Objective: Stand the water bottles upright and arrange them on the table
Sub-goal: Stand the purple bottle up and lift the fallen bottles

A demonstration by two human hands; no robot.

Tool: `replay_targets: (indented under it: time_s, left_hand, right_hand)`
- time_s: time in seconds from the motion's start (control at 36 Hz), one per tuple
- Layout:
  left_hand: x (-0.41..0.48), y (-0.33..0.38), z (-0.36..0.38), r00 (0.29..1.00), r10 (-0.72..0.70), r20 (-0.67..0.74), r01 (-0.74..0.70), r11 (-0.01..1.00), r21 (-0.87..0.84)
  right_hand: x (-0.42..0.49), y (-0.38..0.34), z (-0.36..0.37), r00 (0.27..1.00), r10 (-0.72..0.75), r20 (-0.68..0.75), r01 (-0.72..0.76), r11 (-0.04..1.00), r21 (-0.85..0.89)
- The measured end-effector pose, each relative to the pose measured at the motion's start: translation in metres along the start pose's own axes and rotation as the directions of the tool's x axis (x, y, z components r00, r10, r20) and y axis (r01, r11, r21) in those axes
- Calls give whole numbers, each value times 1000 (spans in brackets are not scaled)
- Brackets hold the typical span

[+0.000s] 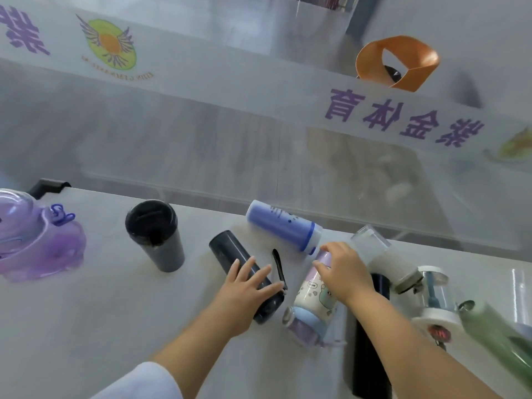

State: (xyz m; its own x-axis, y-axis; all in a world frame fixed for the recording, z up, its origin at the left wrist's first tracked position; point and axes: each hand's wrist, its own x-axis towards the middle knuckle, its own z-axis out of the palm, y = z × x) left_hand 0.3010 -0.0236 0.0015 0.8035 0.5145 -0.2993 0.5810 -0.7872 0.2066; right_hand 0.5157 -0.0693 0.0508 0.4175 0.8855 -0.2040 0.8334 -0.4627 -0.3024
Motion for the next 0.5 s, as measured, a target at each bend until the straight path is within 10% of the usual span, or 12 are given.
replay_targets:
  time_s: [0.31,0.5]
  left_hand:
    - [0,6,3,998,-68,17,64,985,163]
    - [-10,-12,7,920,-157,-359,121,985,-122]
  right_hand:
    - [52,0,17,991,-95,93,108,983,-146]
    - [65,1,28,976,-104,192,137,976,-170]
